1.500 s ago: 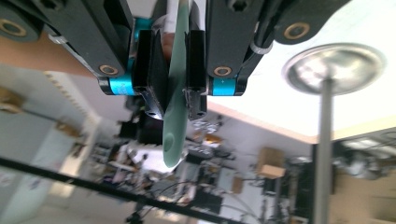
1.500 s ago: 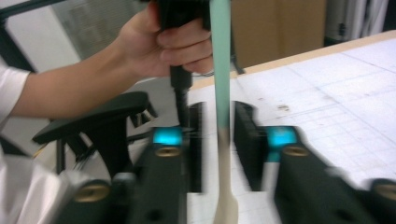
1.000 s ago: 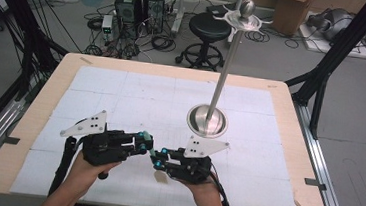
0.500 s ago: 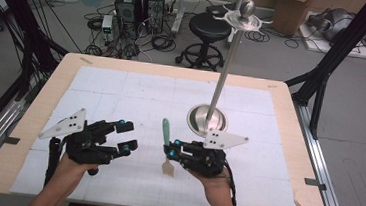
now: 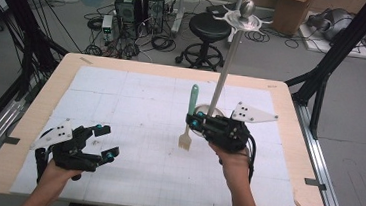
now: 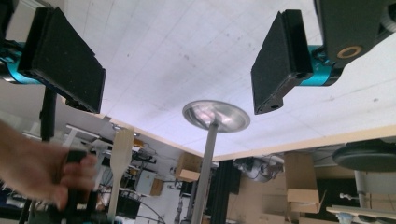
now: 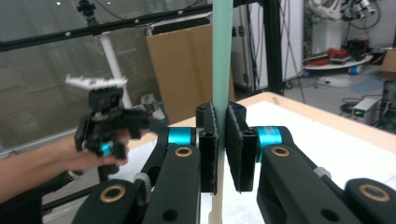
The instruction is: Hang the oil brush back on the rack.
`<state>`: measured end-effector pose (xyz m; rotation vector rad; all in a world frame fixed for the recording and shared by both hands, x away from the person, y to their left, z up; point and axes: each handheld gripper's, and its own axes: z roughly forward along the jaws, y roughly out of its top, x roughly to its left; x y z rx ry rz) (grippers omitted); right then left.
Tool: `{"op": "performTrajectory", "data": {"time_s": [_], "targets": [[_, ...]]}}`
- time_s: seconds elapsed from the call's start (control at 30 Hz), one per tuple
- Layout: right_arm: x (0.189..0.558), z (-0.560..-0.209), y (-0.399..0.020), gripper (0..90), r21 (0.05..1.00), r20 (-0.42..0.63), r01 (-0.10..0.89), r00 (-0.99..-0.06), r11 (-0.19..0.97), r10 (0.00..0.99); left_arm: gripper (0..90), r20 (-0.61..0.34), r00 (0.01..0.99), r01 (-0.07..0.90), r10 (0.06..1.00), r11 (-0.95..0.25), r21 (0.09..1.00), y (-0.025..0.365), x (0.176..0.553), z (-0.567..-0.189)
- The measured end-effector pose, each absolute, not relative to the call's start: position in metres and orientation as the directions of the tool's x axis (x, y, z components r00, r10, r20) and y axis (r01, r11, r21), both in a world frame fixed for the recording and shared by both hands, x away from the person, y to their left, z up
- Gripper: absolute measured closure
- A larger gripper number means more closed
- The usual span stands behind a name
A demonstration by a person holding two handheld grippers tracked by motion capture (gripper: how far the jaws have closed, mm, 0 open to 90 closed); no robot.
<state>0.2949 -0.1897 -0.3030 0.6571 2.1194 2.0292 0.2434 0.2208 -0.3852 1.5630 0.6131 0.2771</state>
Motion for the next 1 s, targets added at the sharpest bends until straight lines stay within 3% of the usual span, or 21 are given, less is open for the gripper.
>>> {"op": "performTrajectory", "data": {"time_s": [0.43, 1.0], "targets": [[0.323, -0.262, -0.209, 84.3, 0.981, 0.189, 0.190, -0.874, -0.043, 0.449, 18.4, -0.191, 0.817, 0.224, 0.544, 0.005, 0.975, 0.230, 0.241, -0.397], [0.350, -0.238, -0.228, 84.3, 0.975, 0.219, 0.204, -0.851, -0.084, 0.478, 18.5, -0.200, 0.816, 0.232, 0.542, 0.011, 0.973, 0.231, 0.242, -0.397]]}}
